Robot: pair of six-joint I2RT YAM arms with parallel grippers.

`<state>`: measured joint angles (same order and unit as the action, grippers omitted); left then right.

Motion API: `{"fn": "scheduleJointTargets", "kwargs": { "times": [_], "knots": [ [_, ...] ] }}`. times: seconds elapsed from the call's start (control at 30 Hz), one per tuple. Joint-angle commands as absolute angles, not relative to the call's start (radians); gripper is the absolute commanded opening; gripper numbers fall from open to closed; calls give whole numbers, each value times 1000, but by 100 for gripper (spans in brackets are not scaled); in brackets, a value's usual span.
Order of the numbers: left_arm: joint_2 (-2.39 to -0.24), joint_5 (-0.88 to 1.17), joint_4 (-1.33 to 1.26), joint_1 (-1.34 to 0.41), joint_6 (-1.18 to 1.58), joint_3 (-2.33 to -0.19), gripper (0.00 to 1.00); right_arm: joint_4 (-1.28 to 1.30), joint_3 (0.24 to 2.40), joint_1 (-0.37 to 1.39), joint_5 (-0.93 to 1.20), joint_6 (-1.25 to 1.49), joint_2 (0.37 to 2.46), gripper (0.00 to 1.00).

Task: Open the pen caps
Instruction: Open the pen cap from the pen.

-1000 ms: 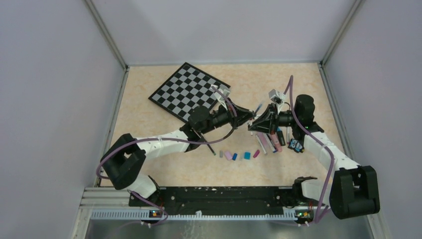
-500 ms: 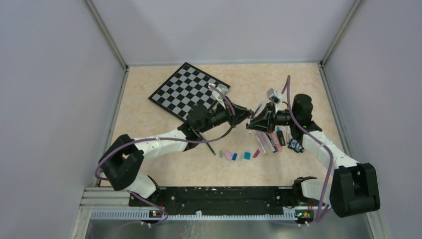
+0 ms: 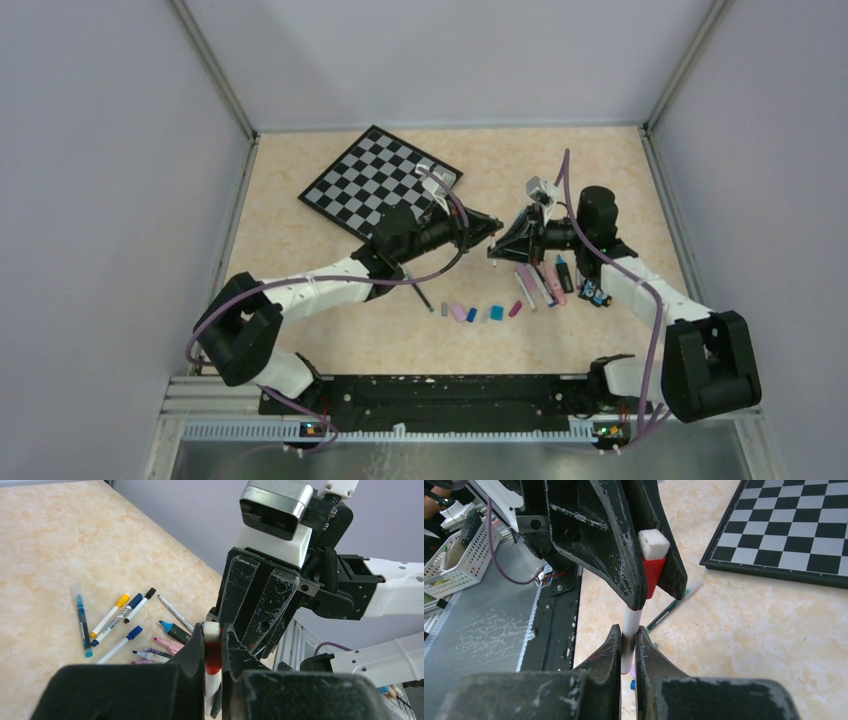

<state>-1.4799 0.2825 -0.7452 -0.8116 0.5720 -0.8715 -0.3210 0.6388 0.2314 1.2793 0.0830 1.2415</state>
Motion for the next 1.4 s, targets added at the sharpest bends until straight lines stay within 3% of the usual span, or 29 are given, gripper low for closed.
{"fn": "scheduleJointTargets", "kwargs": {
  "times": [0.0, 0.23, 0.37, 0.6, 0.83, 1.0, 1.37],
  "knots": [
    [-1314, -107, -1299, -663, 520, -1037, 0, -53, 534, 305, 1522, 57, 1285, 0],
    [-1292, -101, -1294, -644, 530, -1009, 0, -23, 551, 318, 1503, 29, 1292, 0],
    [-1273, -22, -1296, -652, 620, -907, 0, 288, 692, 288, 1450, -243, 1288, 0],
    [-1339, 71, -1440, -716, 704, -689, 0, 376, 766, 277, 1452, -310, 1308, 0],
    [-1365, 11, -1488, -749, 683, -618, 0, 724, 905, 277, 1362, -633, 1350, 0],
    [-1334, -143, -1475, -727, 625, -619, 0, 941, 934, 277, 1193, -839, 1395, 0],
    [-1309, -266, -1435, -555, 640, -753, 0, 921, 876, 277, 1047, -833, 1362, 0]
  ]
}}
